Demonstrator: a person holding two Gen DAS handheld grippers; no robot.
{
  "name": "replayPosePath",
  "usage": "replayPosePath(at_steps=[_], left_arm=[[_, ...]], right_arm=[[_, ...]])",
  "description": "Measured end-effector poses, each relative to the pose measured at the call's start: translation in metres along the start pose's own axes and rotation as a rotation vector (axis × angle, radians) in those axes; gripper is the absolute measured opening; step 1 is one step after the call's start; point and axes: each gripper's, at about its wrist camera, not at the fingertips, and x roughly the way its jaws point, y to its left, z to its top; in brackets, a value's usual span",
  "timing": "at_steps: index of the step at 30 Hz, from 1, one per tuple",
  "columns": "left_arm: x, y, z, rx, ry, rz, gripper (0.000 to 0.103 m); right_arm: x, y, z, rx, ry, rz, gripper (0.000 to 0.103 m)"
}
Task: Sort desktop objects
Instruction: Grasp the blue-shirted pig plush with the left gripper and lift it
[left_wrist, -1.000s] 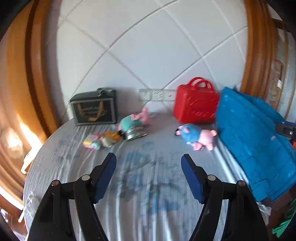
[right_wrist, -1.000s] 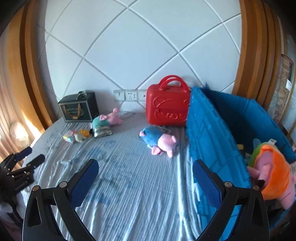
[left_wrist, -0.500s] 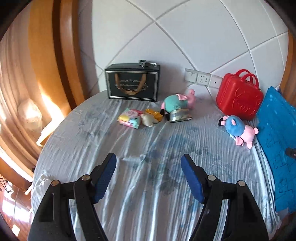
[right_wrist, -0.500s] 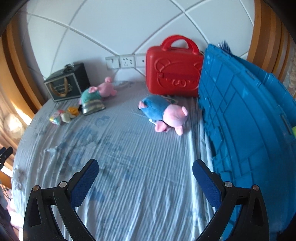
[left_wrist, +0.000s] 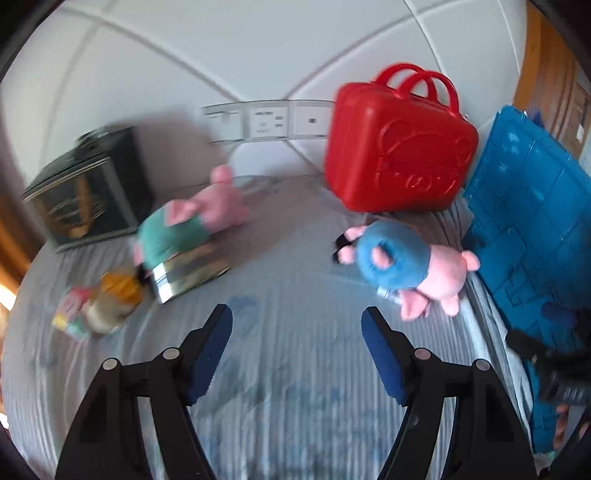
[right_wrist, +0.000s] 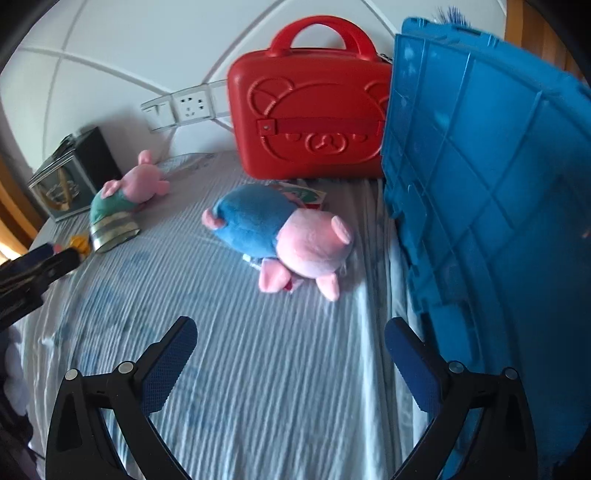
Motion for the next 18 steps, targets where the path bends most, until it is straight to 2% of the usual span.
replayPosePath(at_steps=[3, 8, 10, 11, 14, 18], left_arm=[[0.055, -0.032, 0.036, 0.063, -0.007, -0.031, 0.072], [0.14, -0.072, 0.083, 0.094, -0.004, -0.098, 0.072], [0.178, -0.087, 0.087, 0.134, 0.077, -0.159, 0.072], [0.188, -0.09, 0.083, 0.158, 0.106, -0.151, 0.072], [0.179, -0.084, 0.057, 0.213, 0.034, -0.173, 0.073], [0.149, -0.062, 0.025, 0.188, 0.025, -0.216, 0.072]], right_arm=[[0.026, -0.01, 0.011, 0.038, -0.002, -0.016, 0.103], [0.059, -0.018, 0.021, 0.092, -0.005, -0.025, 0.103], [0.07, -0.016, 0.022, 0.102, 0.0, -0.049, 0.103], [0.072, -0.016, 0.022, 0.112, -0.011, -0.057, 0.103], [0.073, -0.015, 0.022, 0.135, -0.044, -0.037, 0.103], [0.091, -0.017, 0.024, 0.203, -0.025, 0.016, 0.103]])
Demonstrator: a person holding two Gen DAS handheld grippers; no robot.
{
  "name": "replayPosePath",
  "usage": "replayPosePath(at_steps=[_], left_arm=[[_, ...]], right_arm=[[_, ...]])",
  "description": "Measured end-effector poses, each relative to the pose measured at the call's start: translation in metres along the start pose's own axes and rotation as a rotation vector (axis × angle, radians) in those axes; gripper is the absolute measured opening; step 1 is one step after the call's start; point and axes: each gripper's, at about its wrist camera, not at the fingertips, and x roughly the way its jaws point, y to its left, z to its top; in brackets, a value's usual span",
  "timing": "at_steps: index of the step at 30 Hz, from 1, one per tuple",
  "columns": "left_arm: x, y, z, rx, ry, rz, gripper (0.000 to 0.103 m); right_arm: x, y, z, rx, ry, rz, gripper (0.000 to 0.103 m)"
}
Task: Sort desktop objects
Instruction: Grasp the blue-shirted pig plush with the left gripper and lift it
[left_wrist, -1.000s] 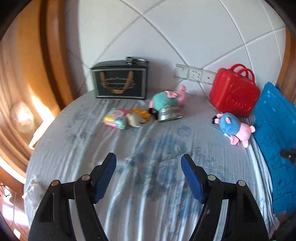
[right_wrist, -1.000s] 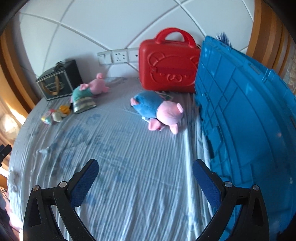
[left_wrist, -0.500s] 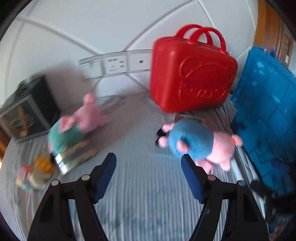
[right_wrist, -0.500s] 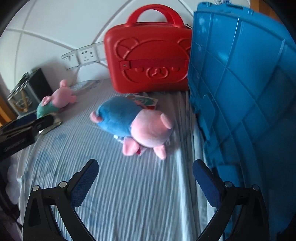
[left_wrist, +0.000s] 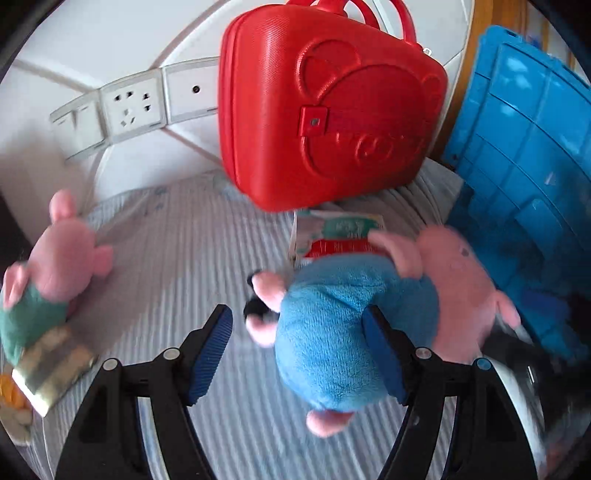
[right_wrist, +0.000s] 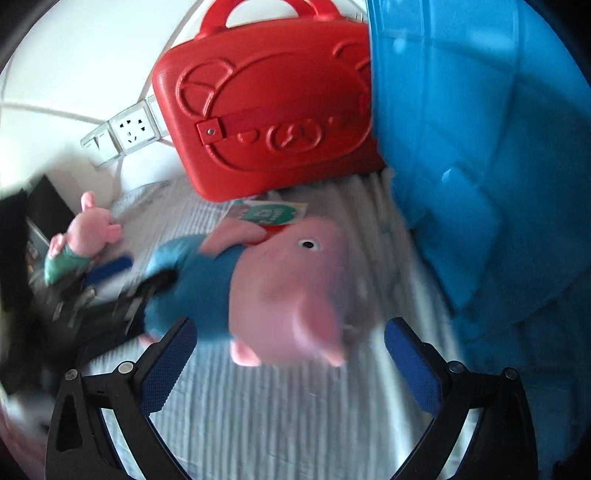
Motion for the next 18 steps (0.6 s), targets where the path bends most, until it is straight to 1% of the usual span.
replayPosePath(at_steps=[4, 5, 6, 7, 8, 9, 10, 12, 15, 17, 18], left_arm=[[-0.007, -0.003, -0.026, 0.037, 0.032, 0.008, 0.074], [-0.011, -0.001, -0.031, 0.039, 0.037, 0.003, 0.075], [-0.012, -0.001, -0.032, 0.042, 0.049, 0.002, 0.076], [-0.011, -0.002, -0.034, 0.043, 0.059, 0.005, 0.076], [-0.012, -0.004, -0.037, 0.048, 0.071, 0.01, 0.076], [-0.014, -0.004, -0.04, 0.054, 0.086, 0.011, 0.076], [-0.018, -0.005, -0.043, 0.055, 0.103, 0.017, 0.075], [-0.036, -0.002, -0.049, 0.033, 0.085, 0.011, 0.075], [-0.065, 0.004, -0.036, -0.043, 0.01, -0.005, 0.075], [-0.064, 0.001, -0.025, -0.051, -0.001, 0.011, 0.076], [-0.059, -0.003, -0.021, -0.047, 0.007, 0.015, 0.076]], right_arm=[[0.01, -0.008, 0.006, 0.116, -0.021, 0.033, 0.103], [0.013, -0.009, 0.009, 0.127, -0.032, 0.038, 0.103], [0.02, -0.009, 0.012, 0.116, -0.025, 0.021, 0.103], [0.03, -0.009, 0.013, 0.105, 0.018, 0.001, 0.103], [0.037, -0.01, 0.012, 0.107, 0.056, 0.014, 0.103], [0.039, -0.012, 0.008, 0.113, 0.079, 0.031, 0.103], [0.036, -0.013, 0.003, 0.1, 0.084, 0.027, 0.102], [0.023, -0.009, -0.015, 0.026, 0.071, -0.011, 0.102], [0.012, -0.008, -0.038, -0.014, 0.082, 0.031, 0.102], [0.005, -0.006, -0.049, -0.034, 0.085, 0.039, 0.102], [0.002, -0.006, -0.055, -0.042, 0.097, 0.041, 0.102]])
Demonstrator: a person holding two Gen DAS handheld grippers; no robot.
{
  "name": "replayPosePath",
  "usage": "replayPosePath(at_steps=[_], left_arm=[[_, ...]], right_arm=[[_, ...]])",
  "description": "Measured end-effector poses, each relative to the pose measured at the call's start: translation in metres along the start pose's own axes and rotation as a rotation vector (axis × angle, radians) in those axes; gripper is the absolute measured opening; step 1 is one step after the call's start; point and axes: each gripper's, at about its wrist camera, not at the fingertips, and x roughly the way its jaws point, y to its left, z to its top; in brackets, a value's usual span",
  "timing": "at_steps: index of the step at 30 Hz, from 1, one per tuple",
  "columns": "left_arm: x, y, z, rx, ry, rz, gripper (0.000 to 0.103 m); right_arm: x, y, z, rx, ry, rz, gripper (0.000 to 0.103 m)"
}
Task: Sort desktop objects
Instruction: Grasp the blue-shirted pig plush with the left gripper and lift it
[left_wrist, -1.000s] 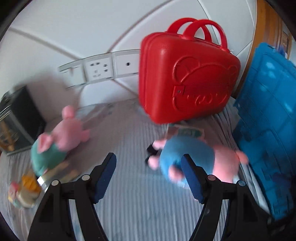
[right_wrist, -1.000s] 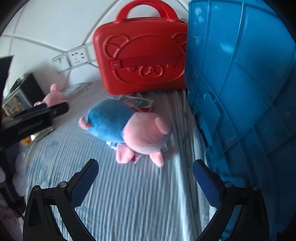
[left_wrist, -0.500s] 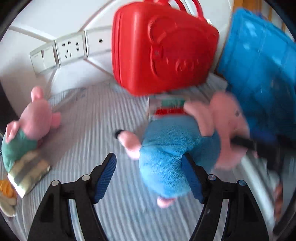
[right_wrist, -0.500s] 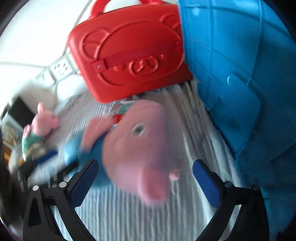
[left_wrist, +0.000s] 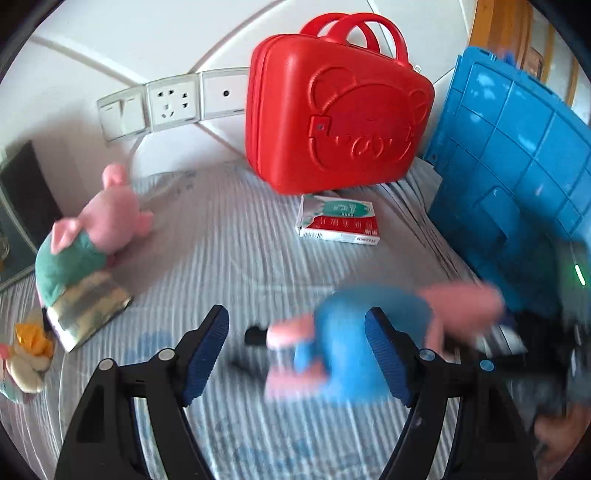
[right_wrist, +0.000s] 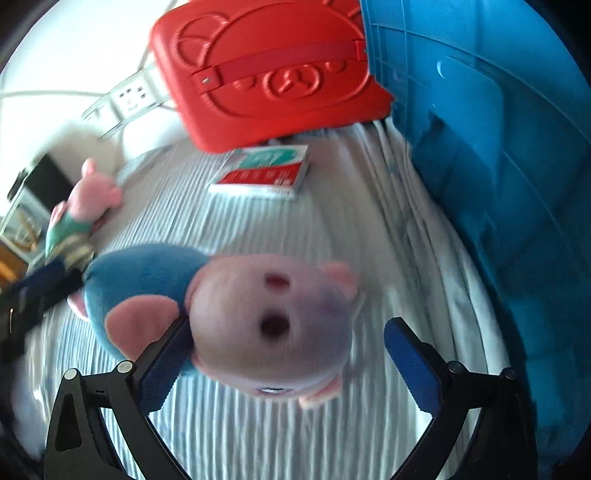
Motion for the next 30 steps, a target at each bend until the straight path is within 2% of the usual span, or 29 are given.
replayPosePath(at_steps=[3, 9, 11, 15, 17, 19, 24, 30], left_arm=[[0.015, -0.013, -0.003, 0.018, 0.058, 0.018, 0.076], [-0.009, -0.014, -0.046, 0.011, 0.072, -0.011, 0.079], [-0.017, -0.015, -0.059, 0.031, 0.078, -0.012, 0.08], [-0.032, -0.019, -0.073, 0.044, 0.085, -0.034, 0.08], [-0.039, -0.024, -0.08, 0.078, 0.092, -0.055, 0.08], [-0.039, -0.032, -0.085, 0.119, 0.102, -0.044, 0.08], [-0.015, -0.043, -0.082, 0.163, 0.129, -0.044, 0.082], [-0.004, -0.038, -0.068, 0.124, 0.136, -0.085, 0.091]], right_arm=[[-0.007, -0.003, -0.021, -0.002, 0.041, 0.012, 0.102], [-0.038, -0.02, -0.057, 0.032, 0.037, 0.03, 0.102], [-0.043, -0.023, -0.058, 0.041, 0.025, 0.049, 0.103], [-0.041, -0.022, -0.057, 0.02, 0.041, 0.024, 0.102], [-0.038, -0.02, -0.058, -0.007, 0.053, 0.016, 0.102], [-0.034, -0.02, -0.056, -0.024, 0.057, 0.027, 0.102], [-0.019, -0.013, -0.047, -0.056, 0.073, 0.043, 0.102], [-0.011, -0.012, -0.034, -0.063, 0.064, 0.085, 0.098]])
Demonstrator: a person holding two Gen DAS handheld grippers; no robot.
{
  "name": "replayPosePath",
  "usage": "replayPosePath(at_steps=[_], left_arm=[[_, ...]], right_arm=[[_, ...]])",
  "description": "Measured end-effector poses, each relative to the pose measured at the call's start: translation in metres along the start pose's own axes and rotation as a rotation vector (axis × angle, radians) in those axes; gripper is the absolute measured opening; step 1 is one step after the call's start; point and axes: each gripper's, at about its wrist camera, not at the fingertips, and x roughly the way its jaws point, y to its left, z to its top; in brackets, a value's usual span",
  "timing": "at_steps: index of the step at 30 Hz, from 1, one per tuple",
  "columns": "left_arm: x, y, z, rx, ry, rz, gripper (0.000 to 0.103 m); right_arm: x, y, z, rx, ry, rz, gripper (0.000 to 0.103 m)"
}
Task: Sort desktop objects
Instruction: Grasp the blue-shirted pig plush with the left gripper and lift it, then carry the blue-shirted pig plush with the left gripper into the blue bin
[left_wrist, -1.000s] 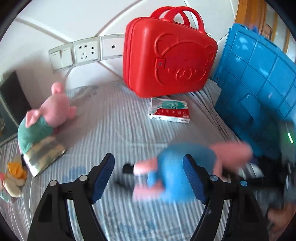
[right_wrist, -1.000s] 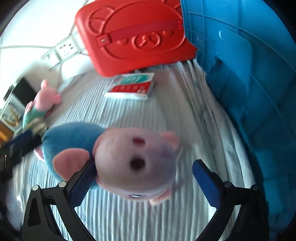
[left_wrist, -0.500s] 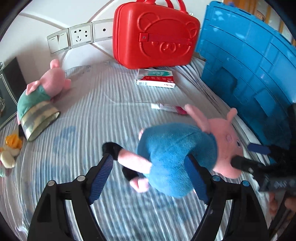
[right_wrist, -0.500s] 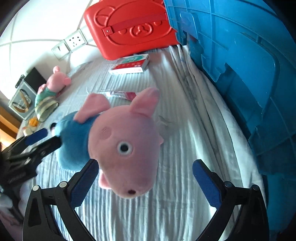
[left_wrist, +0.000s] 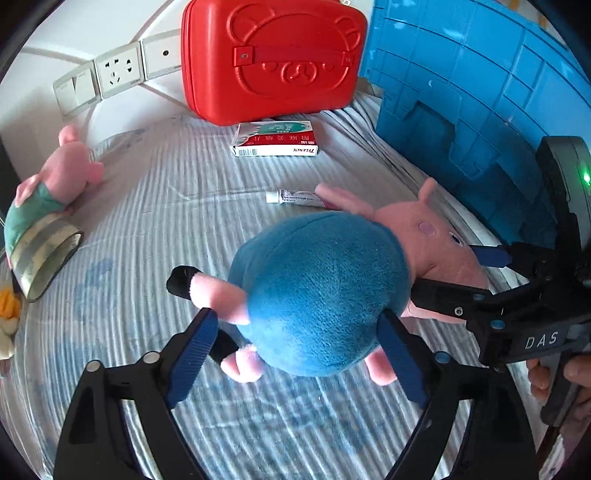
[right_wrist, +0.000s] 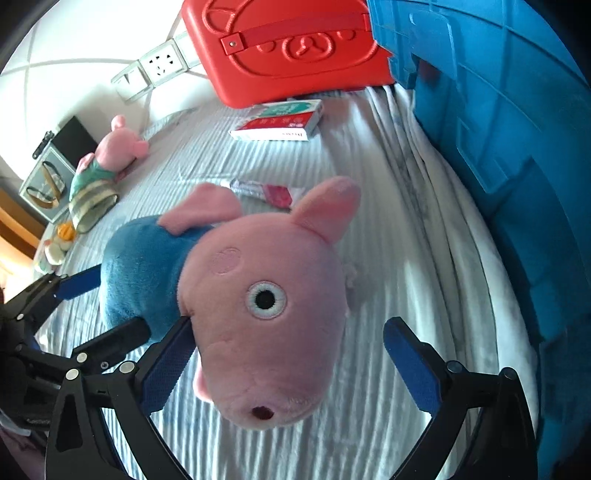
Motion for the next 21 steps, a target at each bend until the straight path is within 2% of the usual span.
replayPosePath(at_steps=[2, 6, 7, 8, 11, 14, 21], left_arm=[[0.004, -0.002, 0.0, 0.016, 0.017, -0.014, 0.091], [0.011, -0.011, -0.001, 0.051, 0.012, 0.014, 0.091], [0.013, -0.013, -0.002, 0.058, 0.015, 0.017, 0.091], [0.013, -0.016, -0.002, 0.071, 0.005, 0.032, 0.086], [0.007, -0.022, -0.005, 0.101, -0.01, 0.041, 0.072], [-0.006, -0.023, -0.007, 0.1, -0.027, 0.036, 0.066], [-0.057, -0.037, -0.011, 0.106, -0.121, 0.089, 0.066]], right_arm=[[0.0, 0.003, 0.001, -0.019, 0.001, 0.006, 0.091], [0.004, 0.005, -0.001, -0.025, 0.022, 0.027, 0.087], [0.004, 0.007, -0.002, -0.029, 0.026, 0.033, 0.082], [0.004, 0.01, -0.003, -0.037, 0.028, 0.036, 0.074], [-0.001, 0.016, -0.004, -0.066, 0.024, 0.014, 0.068], [-0.011, 0.018, -0.006, -0.071, 0.005, 0.026, 0.067], [-0.06, 0.039, -0.01, -0.127, -0.087, 0.054, 0.065]])
